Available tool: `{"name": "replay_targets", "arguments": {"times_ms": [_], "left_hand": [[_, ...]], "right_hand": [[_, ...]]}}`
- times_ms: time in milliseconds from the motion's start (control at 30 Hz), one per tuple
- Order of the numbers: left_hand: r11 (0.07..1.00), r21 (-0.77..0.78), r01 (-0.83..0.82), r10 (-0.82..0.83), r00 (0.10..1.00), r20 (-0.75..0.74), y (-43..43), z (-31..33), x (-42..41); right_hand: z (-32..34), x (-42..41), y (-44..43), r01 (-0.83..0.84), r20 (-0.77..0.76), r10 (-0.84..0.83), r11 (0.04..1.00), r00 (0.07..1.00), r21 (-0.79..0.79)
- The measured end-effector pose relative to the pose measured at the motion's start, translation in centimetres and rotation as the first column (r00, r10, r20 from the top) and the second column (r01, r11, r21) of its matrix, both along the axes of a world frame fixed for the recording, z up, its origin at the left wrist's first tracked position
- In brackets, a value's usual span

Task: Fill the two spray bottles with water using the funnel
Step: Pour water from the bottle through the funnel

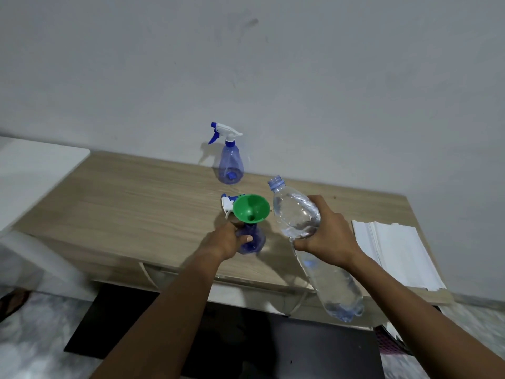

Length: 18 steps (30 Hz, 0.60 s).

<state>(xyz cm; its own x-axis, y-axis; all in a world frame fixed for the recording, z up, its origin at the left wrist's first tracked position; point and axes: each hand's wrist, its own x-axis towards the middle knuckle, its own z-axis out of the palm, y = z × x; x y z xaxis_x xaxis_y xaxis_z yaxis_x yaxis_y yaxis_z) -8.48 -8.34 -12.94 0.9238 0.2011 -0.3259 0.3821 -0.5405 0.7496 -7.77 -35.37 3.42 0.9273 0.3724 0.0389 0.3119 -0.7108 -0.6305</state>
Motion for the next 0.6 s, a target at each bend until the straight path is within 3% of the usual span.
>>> {"name": "replay_targets", "arguments": {"times_ms": [600], "left_hand": [[0.999,-0.034,-0.017,0.018,0.999,0.027,0.5,-2.0,1.0]], "right_hand": [[-0.5,-0.4,0.1,-0.071,-0.071,0.058,0.978,0.996,-0.195]]}}
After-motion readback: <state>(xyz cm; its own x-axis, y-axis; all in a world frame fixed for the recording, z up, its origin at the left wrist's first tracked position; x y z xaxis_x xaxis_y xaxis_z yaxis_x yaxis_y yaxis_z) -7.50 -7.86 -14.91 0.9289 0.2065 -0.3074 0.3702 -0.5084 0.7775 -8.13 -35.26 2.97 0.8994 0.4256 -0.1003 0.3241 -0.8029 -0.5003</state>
